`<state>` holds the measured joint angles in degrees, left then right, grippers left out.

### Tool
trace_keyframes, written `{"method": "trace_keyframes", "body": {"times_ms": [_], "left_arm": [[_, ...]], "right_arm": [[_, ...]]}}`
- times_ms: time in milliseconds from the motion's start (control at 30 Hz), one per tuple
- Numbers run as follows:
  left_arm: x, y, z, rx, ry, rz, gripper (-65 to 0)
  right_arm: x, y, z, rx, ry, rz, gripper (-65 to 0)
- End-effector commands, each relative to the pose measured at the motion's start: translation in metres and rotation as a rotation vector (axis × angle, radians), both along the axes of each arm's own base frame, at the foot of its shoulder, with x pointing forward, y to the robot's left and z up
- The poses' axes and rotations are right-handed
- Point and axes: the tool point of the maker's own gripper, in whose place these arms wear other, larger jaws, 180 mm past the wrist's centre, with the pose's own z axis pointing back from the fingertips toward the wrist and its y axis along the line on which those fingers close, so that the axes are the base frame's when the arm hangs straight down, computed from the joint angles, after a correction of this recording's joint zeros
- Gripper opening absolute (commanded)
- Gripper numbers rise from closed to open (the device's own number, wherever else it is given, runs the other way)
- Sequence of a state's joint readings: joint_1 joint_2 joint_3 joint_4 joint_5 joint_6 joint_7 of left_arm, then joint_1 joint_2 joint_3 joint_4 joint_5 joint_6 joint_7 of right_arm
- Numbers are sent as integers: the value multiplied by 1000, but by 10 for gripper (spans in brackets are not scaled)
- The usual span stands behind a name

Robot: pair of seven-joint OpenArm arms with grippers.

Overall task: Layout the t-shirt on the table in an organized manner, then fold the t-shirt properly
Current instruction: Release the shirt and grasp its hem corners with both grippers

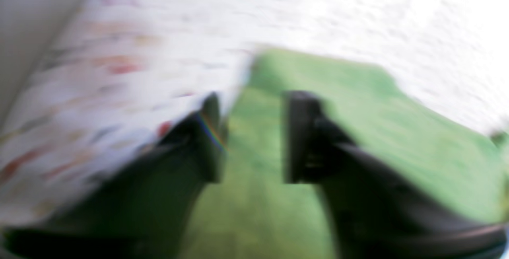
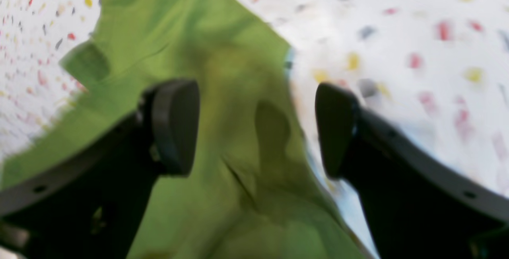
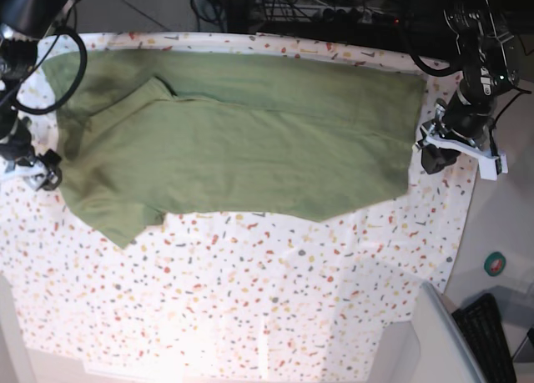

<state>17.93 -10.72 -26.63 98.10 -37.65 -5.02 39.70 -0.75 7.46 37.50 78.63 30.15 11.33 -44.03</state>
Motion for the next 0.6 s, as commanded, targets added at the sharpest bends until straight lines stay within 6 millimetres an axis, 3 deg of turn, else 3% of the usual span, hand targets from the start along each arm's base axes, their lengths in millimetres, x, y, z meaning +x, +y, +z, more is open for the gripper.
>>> {"method": "trace_keyframes", "body": {"times_ms": [0,100,167,267,467,567], "left_arm": [[8,9,13,41,-36,5,-629],[11,7,14,36,-42,1,-650],[12,7,14,39,-44,0,-650],[11,12,16,52,-41,-3,-650],[6,18,14,65,-28,1,-650],[6,18,14,65,-28,1,-650]], "right_arm": [[20,-13,12,-29,-31,-4,-240],[52,-19,11,-29,-1,50,-243],[77,-25,9,-45,1,73,-291],[94,-35,-1,-78,15,81,-357],[111,-26,-20,-168,71,185,-228],[113,-23,-27,-216,56,213,-224]]}}
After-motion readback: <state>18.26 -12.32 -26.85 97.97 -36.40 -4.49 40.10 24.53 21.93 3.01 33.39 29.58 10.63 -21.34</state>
